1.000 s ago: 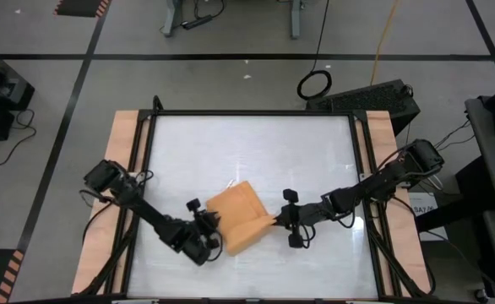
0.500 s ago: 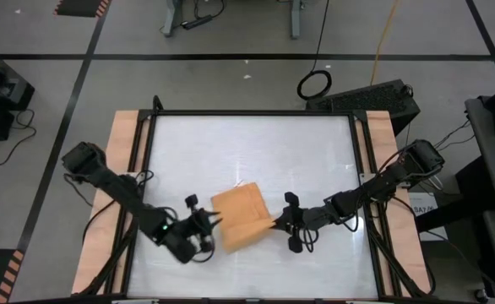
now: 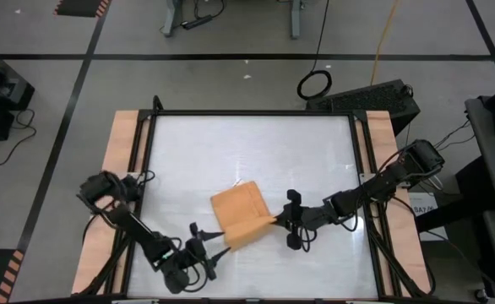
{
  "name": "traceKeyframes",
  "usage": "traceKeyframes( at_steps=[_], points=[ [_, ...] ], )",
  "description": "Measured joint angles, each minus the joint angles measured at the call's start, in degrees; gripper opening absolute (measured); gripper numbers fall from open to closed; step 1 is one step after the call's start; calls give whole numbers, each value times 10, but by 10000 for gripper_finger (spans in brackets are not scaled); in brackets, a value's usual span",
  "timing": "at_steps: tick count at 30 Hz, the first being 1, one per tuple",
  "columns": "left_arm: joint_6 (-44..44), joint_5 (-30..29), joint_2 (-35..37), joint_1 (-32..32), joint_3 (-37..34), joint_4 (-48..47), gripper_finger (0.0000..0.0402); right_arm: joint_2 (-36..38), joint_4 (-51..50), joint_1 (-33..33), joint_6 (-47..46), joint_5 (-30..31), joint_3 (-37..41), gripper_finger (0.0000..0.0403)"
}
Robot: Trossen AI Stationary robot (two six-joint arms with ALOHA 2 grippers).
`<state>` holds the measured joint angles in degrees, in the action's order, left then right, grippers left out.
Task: Roll towel
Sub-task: Roll the yellow towel
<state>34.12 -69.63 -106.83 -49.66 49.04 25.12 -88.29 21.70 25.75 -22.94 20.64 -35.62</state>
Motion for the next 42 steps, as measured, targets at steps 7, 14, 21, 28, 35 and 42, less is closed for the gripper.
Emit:
traceKeyframes(
  at_steps=[7,14,21,28,35,42],
  points=[
    [0,4,-86,37,15,74,267,0,-5,-3,7,-1,0,6],
    [-5,28,-89,73,17,69,157,0,-11,-7,30,-13,0,6],
    [27,113,-88,104,15,52,19,0,-22,-39,31,-66,0,6],
    [135,210,-88,143,15,21,15,0,-62,-93,16,-120,0,6],
    [141,241,-69,134,14,71,10,0,-60,-119,3,-312,0,6],
    [136,247,-21,101,15,61,10,0,-42,-123,5,-432,0,6]
  ],
)
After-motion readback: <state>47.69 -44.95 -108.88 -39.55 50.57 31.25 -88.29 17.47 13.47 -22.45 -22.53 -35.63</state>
